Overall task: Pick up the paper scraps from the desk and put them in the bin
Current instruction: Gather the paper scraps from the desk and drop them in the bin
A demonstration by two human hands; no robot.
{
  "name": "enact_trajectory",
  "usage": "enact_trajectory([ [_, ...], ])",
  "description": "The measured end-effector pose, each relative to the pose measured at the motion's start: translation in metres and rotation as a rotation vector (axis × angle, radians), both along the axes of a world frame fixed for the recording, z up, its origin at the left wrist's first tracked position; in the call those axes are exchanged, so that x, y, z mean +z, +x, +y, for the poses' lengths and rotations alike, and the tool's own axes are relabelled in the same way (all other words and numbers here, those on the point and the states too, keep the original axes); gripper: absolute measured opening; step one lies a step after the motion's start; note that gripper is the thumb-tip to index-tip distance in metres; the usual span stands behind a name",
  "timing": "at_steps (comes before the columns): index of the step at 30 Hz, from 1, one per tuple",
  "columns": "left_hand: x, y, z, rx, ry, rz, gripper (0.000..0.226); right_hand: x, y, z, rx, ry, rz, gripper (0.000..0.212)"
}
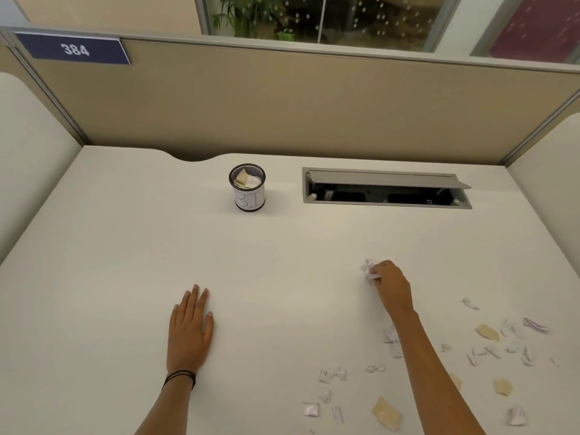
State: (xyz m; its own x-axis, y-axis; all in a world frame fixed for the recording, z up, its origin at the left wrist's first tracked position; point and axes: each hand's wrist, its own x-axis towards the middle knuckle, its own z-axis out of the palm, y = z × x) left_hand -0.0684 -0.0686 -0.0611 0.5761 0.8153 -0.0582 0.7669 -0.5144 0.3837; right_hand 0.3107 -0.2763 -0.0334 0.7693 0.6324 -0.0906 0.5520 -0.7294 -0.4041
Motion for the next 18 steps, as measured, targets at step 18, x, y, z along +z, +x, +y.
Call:
enact_trajectory([
  [18, -0.006, -0.001, 0.003, 0.031, 0.002, -0.038, 0.054, 0.096, -0.047, 0.216, -0.007, 0.534, 0.503, 0.015],
])
